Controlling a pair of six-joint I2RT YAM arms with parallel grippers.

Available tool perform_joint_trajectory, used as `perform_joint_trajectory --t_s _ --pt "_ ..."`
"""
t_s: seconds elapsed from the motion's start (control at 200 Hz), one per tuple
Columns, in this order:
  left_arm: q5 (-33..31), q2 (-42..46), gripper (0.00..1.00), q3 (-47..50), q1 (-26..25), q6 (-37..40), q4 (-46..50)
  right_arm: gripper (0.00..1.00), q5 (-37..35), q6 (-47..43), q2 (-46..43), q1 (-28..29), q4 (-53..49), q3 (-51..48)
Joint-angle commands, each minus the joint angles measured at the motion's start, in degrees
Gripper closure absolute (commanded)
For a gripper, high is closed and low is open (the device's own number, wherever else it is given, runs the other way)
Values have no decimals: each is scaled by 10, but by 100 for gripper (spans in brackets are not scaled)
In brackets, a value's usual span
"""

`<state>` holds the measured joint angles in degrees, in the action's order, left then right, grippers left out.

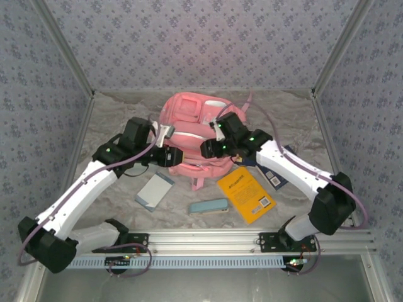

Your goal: Pack the student bag

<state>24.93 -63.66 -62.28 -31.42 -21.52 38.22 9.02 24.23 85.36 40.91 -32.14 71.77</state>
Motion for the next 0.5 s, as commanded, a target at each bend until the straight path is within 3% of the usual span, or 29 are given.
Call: perform_joint_trajectory --t_s 0.0,0.495 --pt "-8 12 59 37 27 3 19 44 18 -27 32 15 -52 9" --pt "19 31 60 92 76 9 9 48 48 -73 76 36 -76 14"
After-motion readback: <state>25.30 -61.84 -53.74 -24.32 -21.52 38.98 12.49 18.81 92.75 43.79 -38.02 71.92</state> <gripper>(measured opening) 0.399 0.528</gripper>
